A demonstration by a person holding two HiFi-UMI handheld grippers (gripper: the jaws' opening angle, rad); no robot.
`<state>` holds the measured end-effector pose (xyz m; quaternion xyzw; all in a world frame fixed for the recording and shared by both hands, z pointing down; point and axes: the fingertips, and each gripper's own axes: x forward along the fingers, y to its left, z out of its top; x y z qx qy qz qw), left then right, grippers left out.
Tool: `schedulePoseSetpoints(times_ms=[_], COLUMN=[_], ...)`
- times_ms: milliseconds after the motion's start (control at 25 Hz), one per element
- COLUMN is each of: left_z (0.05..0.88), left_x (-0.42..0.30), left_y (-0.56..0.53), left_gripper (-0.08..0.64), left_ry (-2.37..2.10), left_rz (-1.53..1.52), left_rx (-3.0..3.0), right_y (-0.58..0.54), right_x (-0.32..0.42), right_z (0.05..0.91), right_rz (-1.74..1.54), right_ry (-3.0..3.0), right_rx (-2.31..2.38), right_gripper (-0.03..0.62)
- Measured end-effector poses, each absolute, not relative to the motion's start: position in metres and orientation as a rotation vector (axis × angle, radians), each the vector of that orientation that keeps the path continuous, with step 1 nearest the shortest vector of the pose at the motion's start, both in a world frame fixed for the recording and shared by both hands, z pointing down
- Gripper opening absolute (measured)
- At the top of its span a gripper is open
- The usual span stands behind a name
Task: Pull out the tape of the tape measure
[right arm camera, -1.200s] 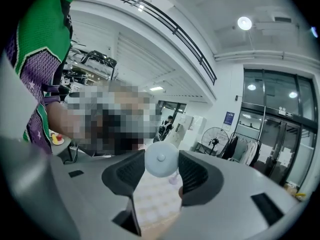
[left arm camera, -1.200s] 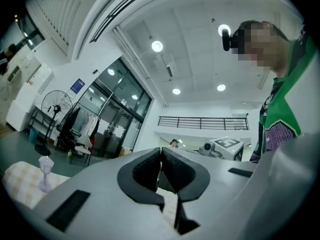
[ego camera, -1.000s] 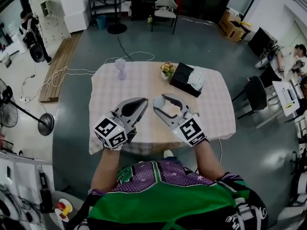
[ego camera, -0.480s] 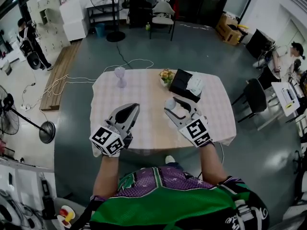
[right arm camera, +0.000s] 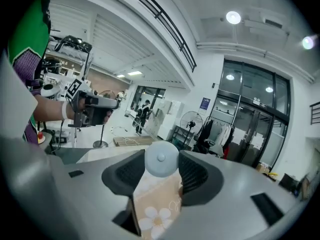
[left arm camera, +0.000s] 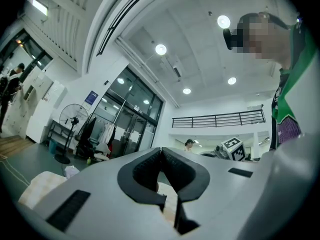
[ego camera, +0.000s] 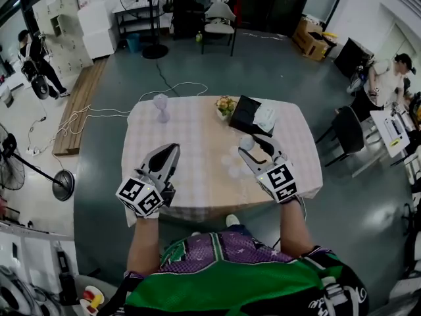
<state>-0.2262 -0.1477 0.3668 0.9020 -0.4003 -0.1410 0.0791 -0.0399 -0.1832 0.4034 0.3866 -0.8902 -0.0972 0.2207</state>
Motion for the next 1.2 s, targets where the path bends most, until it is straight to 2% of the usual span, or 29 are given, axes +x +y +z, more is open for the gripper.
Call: schedulePoseSetpoints(times_ms=[960, 1200], left_z=[0.381, 0.393], left_x=[-0.275, -0.249], left_y=[-0.172, -0.179], left_gripper=[0.026, 0.026], left_ry=[-1.432, -1.411], left_rz=[-0.487, -0.441], left_rx=[2.532, 2.545], right_y=[-0.204, -0.208], right_x=[0.026, 0.019], right_z=[0.418, 0.433], right_rz=[-0.204, -0.197], right_ry=[-2.359, -2.399], right_rx=[1.194, 1.111], right_gripper=[0.219, 0.220])
